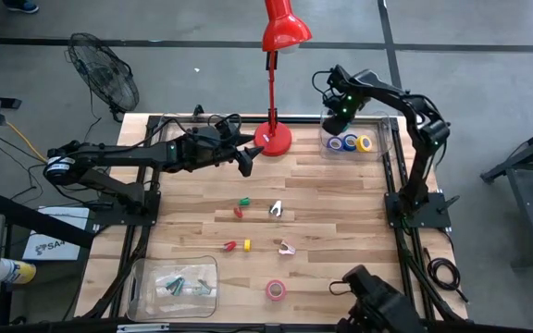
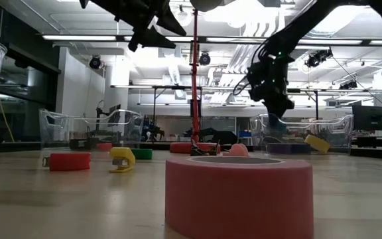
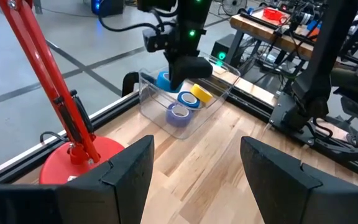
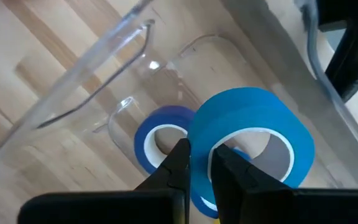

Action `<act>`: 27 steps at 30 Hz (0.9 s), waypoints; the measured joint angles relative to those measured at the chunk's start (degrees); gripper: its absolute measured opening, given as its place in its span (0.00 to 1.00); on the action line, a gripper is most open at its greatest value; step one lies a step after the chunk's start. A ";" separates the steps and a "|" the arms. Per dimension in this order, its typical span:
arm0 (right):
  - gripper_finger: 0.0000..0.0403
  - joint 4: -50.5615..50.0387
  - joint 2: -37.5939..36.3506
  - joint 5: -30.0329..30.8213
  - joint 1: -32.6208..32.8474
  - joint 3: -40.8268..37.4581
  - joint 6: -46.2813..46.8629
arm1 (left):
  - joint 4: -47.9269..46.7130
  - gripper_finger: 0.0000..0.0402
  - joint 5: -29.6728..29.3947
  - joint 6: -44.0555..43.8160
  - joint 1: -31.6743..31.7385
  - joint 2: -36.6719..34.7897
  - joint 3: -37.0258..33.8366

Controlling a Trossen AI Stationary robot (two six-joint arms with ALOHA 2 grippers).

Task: Pick and place Stapler, Stapler remover, tape
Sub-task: Put the light blue tape into the top left transparent bin, then put the green stapler into the top left transparent bin

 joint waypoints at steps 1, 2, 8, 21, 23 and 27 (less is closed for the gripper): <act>0.07 0.01 0.40 0.28 0.00 0.00 -0.10 | -0.06 0.59 0.00 -0.18 0.00 0.00 0.00; 0.08 -0.02 0.70 0.35 0.00 0.00 -0.23 | -0.06 0.59 0.01 -0.37 0.00 0.00 0.00; 0.27 0.01 1.23 0.36 0.00 0.00 -0.26 | -0.08 0.59 0.02 -1.22 0.00 0.00 0.00; 0.44 -0.32 -3.10 -0.30 0.02 0.00 0.10 | -5.27 0.59 5.00 -4.18 -0.02 0.00 0.00; 0.44 -0.32 -4.70 -1.25 0.03 0.00 0.18 | -7.28 0.59 6.99 -5.45 -0.02 0.00 0.00; 0.42 -0.37 -7.58 -4.73 0.04 0.00 0.91 | -11.63 0.59 11.41 -8.17 -0.06 0.00 0.00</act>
